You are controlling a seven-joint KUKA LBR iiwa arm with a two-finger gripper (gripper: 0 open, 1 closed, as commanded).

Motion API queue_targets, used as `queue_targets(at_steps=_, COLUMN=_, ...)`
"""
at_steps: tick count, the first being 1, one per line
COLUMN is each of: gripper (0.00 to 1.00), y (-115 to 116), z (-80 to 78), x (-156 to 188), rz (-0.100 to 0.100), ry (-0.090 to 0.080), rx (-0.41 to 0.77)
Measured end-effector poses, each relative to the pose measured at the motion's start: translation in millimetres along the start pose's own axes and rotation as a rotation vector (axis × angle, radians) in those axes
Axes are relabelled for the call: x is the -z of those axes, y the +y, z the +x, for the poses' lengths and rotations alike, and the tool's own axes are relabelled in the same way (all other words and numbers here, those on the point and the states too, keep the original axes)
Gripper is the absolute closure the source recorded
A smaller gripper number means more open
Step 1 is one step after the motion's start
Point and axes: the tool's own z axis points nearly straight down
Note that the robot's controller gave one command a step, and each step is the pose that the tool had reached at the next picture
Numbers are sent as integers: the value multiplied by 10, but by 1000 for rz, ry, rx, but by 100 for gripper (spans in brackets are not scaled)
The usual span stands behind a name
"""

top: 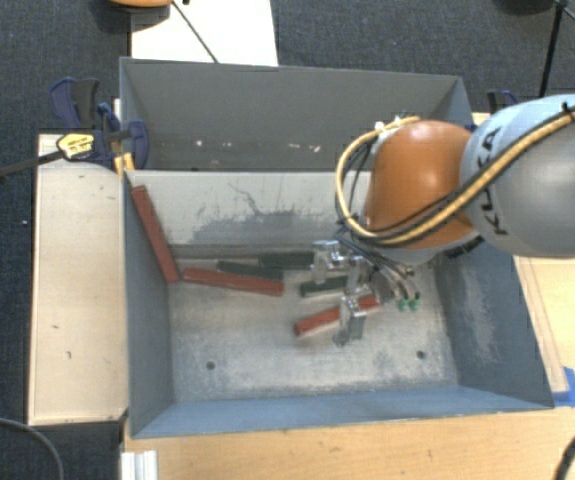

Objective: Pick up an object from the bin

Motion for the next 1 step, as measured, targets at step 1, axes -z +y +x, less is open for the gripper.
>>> queue_targets(at_steps=1, gripper=0, y=-62, z=-5, x=-376, rz=0, ry=9, rx=-166)
